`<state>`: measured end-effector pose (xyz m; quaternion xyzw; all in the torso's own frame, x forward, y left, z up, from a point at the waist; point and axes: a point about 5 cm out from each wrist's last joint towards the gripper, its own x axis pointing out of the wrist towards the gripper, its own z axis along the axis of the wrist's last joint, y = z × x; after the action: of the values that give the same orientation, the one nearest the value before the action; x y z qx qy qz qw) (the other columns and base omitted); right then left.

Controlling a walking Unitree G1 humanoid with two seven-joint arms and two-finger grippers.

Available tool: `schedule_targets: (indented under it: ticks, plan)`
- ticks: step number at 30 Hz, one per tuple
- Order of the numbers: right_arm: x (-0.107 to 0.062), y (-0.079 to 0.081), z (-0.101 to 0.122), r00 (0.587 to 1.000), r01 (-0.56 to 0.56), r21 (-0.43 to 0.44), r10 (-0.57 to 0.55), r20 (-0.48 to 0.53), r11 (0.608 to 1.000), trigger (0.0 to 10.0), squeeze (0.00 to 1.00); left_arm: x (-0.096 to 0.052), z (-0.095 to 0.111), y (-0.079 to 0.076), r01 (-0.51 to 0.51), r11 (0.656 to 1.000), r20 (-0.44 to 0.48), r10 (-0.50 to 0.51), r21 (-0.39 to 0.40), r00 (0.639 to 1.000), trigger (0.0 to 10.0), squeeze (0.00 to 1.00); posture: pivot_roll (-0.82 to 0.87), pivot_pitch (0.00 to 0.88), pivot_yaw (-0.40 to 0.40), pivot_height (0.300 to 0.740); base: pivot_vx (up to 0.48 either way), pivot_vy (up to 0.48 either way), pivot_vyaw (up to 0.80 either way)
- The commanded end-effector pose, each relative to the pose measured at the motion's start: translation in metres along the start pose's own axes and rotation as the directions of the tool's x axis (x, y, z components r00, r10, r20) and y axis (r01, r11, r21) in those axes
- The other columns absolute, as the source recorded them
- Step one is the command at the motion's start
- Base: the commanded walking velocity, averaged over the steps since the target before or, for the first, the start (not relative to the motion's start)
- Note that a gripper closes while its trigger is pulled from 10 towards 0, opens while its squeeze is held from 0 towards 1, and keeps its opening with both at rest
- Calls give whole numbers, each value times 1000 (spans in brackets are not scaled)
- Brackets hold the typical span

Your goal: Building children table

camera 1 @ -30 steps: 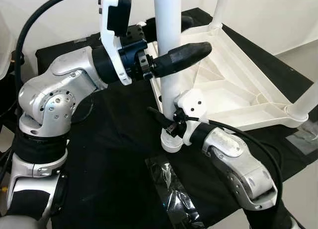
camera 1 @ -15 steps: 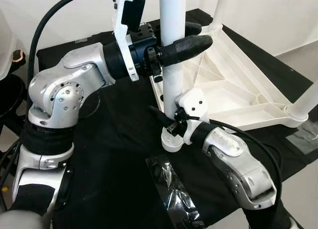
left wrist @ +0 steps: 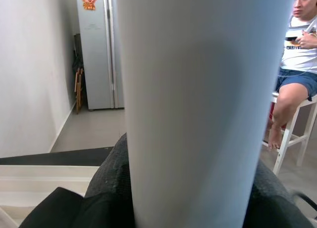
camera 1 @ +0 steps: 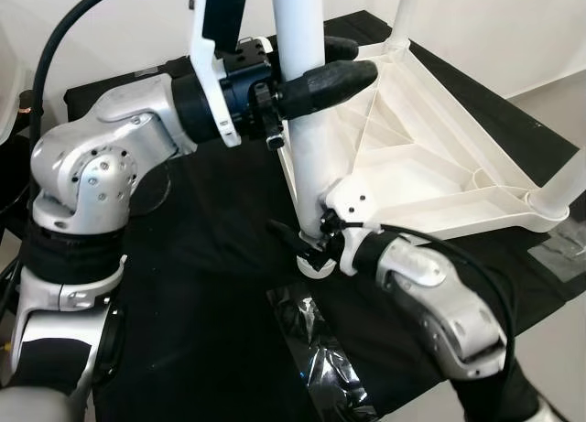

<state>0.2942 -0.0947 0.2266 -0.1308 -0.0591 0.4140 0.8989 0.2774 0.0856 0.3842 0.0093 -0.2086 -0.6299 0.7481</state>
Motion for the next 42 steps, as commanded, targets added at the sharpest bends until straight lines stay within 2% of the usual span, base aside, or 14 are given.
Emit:
schedule_targets:
  ticks: [1, 2, 3, 4, 5, 21, 22, 23, 24, 26, 27, 29, 34, 42]
  plan:
    - [-1, -1, 5, 997, -60, -1, 60, 38, 998, 10000, 1000, 5, -5, -3, 35, 999, -24, -35, -9, 999, 0, 0, 7, 188, 54, 740, 0, 0, 0]
    - [-1, -1, 5, 997, -60, -1, 60, 38, 998, 10000, 1000, 5, -5, -3, 35, 999, -24, -35, -9, 999, 0, 0, 7, 188, 54, 740, 0, 0, 0]
    - [-1, -5, 9, 992, -113, -21, 114, 55, 993, 10000, 757, 7, -5, -3, 36, 999, -24, -36, -9, 999, 0, 0, 6, 187, 56, 740, 0, 0, 0]
    - [-3, -9, 14, 980, -185, -40, 187, 67, 982, 10000, 216, 8, -6, -3, 40, 999, -22, -40, -11, 999, 0, 0, 6, 186, 58, 740, 0, 0, 0]
    - [-4, -13, 16, 966, -243, -53, 247, 72, 969, 10000, 0, 10, -6, -3, 43, 999, -21, -44, -12, 999, 0, 0, 6, 186, 58, 740, 0, 0, 0]
    - [10, -60, 33, 795, -593, -60, 596, 109, 803, 10000, 0, 7, 2, -6, 68, 998, -1, -68, -13, 998, 0, 0, 62, 218, 70, 740, 0, 0, 0]
    - [13, -61, 35, 770, -625, -53, 626, 122, 779, 8431, 0, 7, 4, -7, 72, 997, 0, -72, -14, 997, 0, 0, 72, 227, 73, 740, 0, 0, 0]
    - [13, -61, 35, 770, -625, -53, 626, 122, 779, 8431, 0, 7, 4, -7, 72, 997, 0, -72, -14, 997, 0, 0, 72, 227, 73, 740, 0, 0, 0]
    - [15, -62, 37, 753, -645, -49, 645, 132, 763, 4431, 0, 6, 5, -8, 75, 997, 1, -75, -13, 997, 0, 0, 76, 230, 75, 740, 0, 0, 0]
    - [17, -61, 37, 735, -666, -48, 666, 128, 745, 4431, 0, 5, 7, -10, 78, 997, 1, -78, -13, 997, 0, 0, 91, 241, 79, 740, 0, 0, 0]
    - [19, -61, 36, 716, -688, -45, 687, 121, 725, 902, 0, 5, 9, -11, 82, 996, 0, -82, -16, 997, 0, 0, 91, 241, 79, 740, 0, 0, 0]
    - [22, -60, 36, 696, -709, -45, 709, 112, 703, 0, 0, 4, 10, -12, 87, 996, -2, -88, -18, 996, 0, 0, 101, 250, 84, 740, 0, 0, 0]
    - [28, -63, 39, 643, -760, -56, 762, 77, 648, 0, 0, 2, 14, -17, 109, 994, -6, -109, -27, 994, 0, 0, 108, 263, 93, 740, 0, 0, 0]
    - [25, -66, 38, 636, -768, -61, 770, 51, 638, 0, 0, -2, 17, -22, 138, 990, 5, -138, -29, 990, 0, 0, 91, 259, 100, 740, 0, 0, 0]
